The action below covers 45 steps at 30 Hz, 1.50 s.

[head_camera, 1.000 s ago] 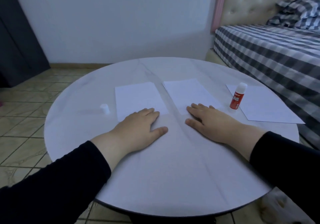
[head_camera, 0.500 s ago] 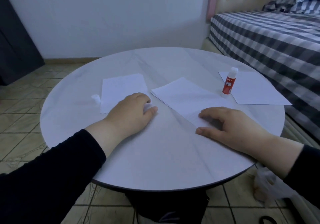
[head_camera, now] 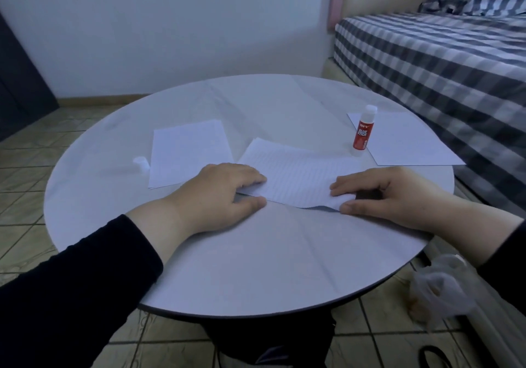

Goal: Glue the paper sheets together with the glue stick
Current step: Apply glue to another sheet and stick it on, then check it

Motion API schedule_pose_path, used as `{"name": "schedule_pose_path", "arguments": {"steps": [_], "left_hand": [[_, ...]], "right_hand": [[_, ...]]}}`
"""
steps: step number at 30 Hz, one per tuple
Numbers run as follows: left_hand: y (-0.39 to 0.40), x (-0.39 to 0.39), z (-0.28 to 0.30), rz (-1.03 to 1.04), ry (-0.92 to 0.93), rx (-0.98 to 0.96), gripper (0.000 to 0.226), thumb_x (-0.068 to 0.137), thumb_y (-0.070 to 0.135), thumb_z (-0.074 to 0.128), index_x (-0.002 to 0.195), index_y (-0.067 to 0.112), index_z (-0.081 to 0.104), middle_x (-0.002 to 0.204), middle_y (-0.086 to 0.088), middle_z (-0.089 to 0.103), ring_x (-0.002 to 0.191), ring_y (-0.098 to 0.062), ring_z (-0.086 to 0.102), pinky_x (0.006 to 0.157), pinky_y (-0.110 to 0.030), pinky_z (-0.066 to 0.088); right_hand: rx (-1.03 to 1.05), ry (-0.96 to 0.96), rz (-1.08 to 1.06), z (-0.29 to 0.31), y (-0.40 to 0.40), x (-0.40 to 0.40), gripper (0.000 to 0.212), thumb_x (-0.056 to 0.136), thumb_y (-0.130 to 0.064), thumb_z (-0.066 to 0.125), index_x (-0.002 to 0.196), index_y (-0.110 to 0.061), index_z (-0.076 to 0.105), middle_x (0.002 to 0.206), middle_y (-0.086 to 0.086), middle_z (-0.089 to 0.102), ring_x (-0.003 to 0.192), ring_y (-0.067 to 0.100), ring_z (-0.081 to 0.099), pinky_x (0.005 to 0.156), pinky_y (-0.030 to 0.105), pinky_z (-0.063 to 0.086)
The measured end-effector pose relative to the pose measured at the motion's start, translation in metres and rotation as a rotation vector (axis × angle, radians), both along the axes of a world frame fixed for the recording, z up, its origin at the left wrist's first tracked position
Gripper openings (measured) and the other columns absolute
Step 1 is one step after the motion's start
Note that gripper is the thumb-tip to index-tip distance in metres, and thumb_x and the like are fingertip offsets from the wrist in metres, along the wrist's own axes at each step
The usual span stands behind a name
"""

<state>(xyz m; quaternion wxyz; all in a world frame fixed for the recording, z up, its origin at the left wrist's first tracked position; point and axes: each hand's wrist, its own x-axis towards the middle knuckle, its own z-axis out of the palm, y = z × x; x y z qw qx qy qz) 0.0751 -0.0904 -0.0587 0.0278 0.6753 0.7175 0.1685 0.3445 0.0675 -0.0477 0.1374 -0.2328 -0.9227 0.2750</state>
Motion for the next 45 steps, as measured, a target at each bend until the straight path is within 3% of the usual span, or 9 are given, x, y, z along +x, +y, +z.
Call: {"name": "schedule_pose_path", "arguments": {"steps": [7,10,15,19,22,26,32,37,45], "left_hand": [[-0.001,-0.011,0.005,-0.031,-0.113,-0.005,0.031,0.084,0.048,0.068,0.113,0.038,0.066,0.113,0.030,0.059,0.113,0.012,0.046,0.094,-0.007,0.032],[-0.001,-0.011,0.007,-0.042,-0.136,-0.017,0.036,0.079,0.051,0.070,0.112,0.039,0.066,0.113,0.030,0.059,0.113,0.014,0.044,0.091,0.001,0.029],[-0.001,-0.011,0.007,-0.038,-0.164,-0.009,0.037,0.078,0.048,0.073,0.114,0.038,0.066,0.108,0.027,0.059,0.110,0.011,0.047,0.088,-0.001,0.032],[-0.002,-0.011,0.006,-0.041,-0.152,0.005,0.034,0.079,0.047,0.072,0.112,0.038,0.067,0.106,0.025,0.060,0.109,0.010,0.047,0.087,0.001,0.031],[-0.002,-0.011,0.006,-0.051,-0.152,0.018,0.030,0.080,0.048,0.071,0.109,0.038,0.069,0.103,0.026,0.062,0.106,0.010,0.050,0.087,-0.002,0.033],[-0.003,-0.010,0.007,-0.033,-0.189,0.019,0.026,0.080,0.050,0.070,0.104,0.039,0.070,0.102,0.027,0.064,0.106,0.011,0.052,0.089,-0.006,0.035],[-0.007,-0.006,0.008,0.054,-0.322,0.067,0.021,0.080,0.046,0.072,0.099,0.037,0.074,0.098,0.031,0.066,0.101,0.017,0.054,0.083,0.003,0.035],[-0.008,-0.003,0.008,0.054,-0.268,0.042,0.029,0.079,0.046,0.074,0.106,0.038,0.070,0.102,0.031,0.063,0.101,0.020,0.051,0.083,0.004,0.034],[-0.012,-0.001,0.010,0.070,-0.296,0.201,0.017,0.088,0.022,0.069,0.099,0.033,0.076,0.098,0.025,0.069,0.099,0.008,0.061,0.089,-0.011,0.044]], "right_hand": [[-0.148,-0.011,-0.008,0.006,0.006,0.003,0.031,0.068,-0.047,0.073,0.099,-0.046,0.073,0.107,-0.038,0.064,0.112,-0.023,0.048,0.098,0.007,0.031],[-0.166,-0.007,0.002,0.005,0.008,0.004,0.035,0.067,-0.050,0.070,0.102,-0.043,0.074,0.108,-0.035,0.065,0.115,-0.019,0.049,0.104,0.015,0.032],[-0.136,-0.040,0.028,0.005,0.009,0.005,0.027,0.073,-0.037,0.076,0.100,-0.042,0.074,0.107,-0.037,0.064,0.114,-0.022,0.048,0.102,0.008,0.030],[-0.014,-0.017,-0.047,0.005,0.008,0.002,0.027,0.073,-0.049,0.071,0.100,-0.051,0.070,0.105,-0.041,0.062,0.104,-0.021,0.053,0.091,0.003,0.037],[0.109,0.034,-0.064,0.004,0.003,0.001,0.026,0.078,-0.047,0.070,0.100,-0.059,0.062,0.097,-0.053,0.054,0.097,-0.032,0.046,0.080,-0.009,0.029],[0.159,0.056,-0.067,0.004,0.001,0.002,0.027,0.080,-0.038,0.073,0.100,-0.054,0.063,0.093,-0.048,0.055,0.093,-0.035,0.044,0.079,-0.010,0.027],[0.042,0.056,-0.099,0.007,-0.001,0.005,0.020,0.075,-0.042,0.074,0.090,-0.054,0.068,0.094,-0.039,0.065,0.095,-0.016,0.058,0.082,0.000,0.040],[-0.091,0.109,-0.152,0.009,-0.003,0.004,0.015,0.068,-0.050,0.072,0.083,-0.048,0.074,0.090,-0.011,0.074,0.091,0.012,0.067,0.091,0.032,0.050],[-0.142,0.104,-0.161,0.015,-0.006,0.005,0.013,0.070,-0.043,0.075,0.082,-0.047,0.074,0.092,-0.012,0.074,0.091,0.006,0.066,0.092,0.028,0.050]]}}
